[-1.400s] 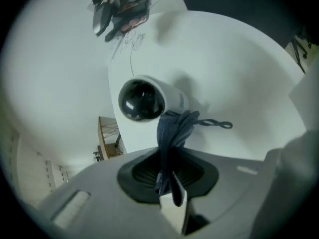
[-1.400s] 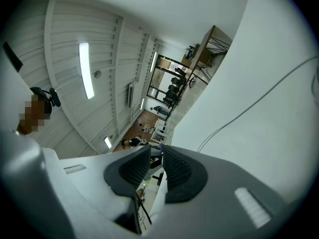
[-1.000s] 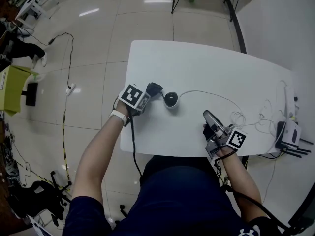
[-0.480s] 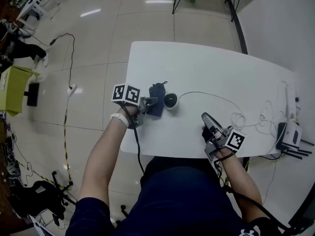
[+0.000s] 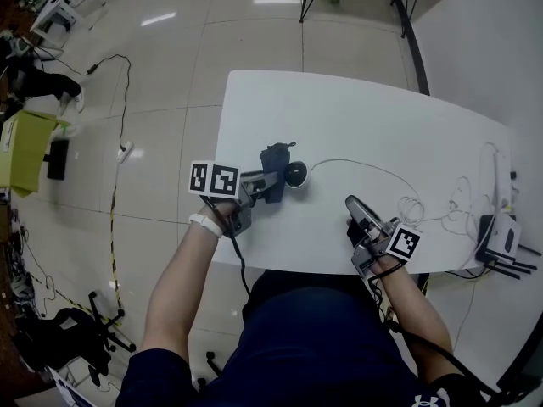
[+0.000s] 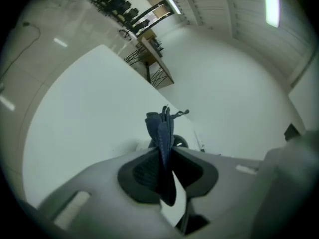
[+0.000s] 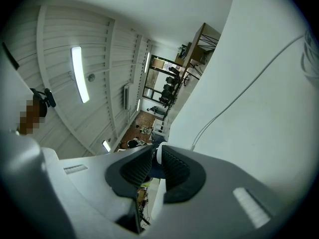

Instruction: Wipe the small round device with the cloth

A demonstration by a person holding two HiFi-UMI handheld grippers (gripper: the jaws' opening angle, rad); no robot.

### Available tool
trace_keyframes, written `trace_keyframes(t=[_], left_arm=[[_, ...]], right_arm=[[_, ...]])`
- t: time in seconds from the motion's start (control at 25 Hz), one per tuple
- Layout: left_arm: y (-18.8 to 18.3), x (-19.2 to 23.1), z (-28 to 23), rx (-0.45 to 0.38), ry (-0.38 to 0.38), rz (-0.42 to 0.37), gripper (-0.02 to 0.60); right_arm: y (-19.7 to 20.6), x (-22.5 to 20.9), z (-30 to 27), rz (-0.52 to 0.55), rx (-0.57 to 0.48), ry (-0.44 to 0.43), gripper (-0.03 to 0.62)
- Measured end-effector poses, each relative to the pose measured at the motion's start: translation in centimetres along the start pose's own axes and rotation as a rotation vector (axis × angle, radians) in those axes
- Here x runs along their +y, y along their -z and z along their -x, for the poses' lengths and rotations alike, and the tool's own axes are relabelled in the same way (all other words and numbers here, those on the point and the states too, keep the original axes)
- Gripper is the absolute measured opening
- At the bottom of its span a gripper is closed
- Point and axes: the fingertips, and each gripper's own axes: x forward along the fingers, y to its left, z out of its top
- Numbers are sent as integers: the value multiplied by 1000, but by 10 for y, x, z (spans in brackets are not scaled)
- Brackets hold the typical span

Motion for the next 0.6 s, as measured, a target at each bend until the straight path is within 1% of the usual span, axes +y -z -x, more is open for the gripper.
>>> trace_keyframes(t=[0.08, 0.12, 0.2, 0.28, 0.32, 0.44, 0.48, 0.6], left_arm=[[-2, -21, 5, -19, -56, -155, 66], [-2, -31, 6, -23, -101, -246, 66], [2, -45, 6, -15, -217, -457, 66], [10, -48, 2, -3, -342, -663, 66], [14, -48, 1, -5, -391, -732, 66], [19, -48, 1, -32, -498, -845, 64], [20, -48, 2, -37, -537, -899, 63], [27, -55, 0, -25, -620, -1097, 63]], right_arm=[[-1, -1, 0, 3, 6, 0, 64], [-1, -2, -1, 3, 8, 1, 63], [0, -2, -1, 7, 13, 2, 64], [1, 0, -2, 14, 19, 1, 63], [1, 1, -3, 19, 25, 0, 63], [3, 7, -7, 53, 48, -9, 63], [3, 8, -9, 63, 54, -12, 63], [5, 8, -11, 61, 62, -14, 63]])
